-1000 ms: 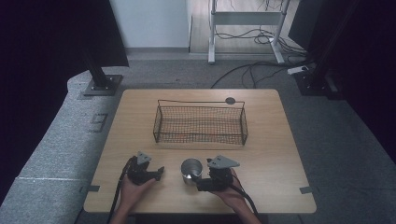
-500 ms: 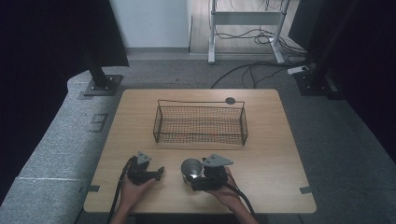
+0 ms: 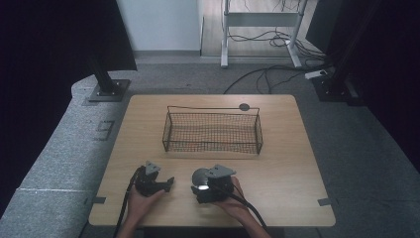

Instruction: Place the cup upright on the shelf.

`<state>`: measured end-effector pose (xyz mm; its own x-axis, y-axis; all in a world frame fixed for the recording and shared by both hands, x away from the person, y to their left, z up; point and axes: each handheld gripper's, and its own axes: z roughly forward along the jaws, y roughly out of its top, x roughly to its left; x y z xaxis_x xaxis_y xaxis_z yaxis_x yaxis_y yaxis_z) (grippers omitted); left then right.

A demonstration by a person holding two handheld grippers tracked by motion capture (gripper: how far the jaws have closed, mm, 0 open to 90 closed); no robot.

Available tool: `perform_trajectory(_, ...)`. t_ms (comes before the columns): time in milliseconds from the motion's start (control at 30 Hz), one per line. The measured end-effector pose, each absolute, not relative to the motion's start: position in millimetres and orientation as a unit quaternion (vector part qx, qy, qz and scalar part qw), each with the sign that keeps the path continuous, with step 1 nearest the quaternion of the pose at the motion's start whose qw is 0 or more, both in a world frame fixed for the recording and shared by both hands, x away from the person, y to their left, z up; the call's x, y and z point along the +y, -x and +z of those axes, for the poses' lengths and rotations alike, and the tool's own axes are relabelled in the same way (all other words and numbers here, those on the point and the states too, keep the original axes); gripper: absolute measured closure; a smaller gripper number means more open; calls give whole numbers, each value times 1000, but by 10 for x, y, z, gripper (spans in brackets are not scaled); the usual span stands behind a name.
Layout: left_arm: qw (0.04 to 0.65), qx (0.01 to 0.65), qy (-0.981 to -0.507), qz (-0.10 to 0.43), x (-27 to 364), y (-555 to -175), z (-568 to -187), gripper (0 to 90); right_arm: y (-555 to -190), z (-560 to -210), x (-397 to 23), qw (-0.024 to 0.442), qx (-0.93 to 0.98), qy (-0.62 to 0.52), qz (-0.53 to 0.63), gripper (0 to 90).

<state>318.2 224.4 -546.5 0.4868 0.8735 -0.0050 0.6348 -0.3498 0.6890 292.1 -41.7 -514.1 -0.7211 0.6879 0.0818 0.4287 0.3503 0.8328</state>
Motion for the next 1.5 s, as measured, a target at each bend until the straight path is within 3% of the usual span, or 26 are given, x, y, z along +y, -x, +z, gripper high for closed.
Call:
perform_trajectory(233, 321, 471, -800, 186, 2244, -3183, -5465, 173, -2909, -5150, -412, 150, 810, -336, 456, 136)
perform_trajectory(1500, 321, 472, -800, 186, 2243, -3183, -5465, 173, -2891, -4808, -870, 178, 777, -363, 482, 140)
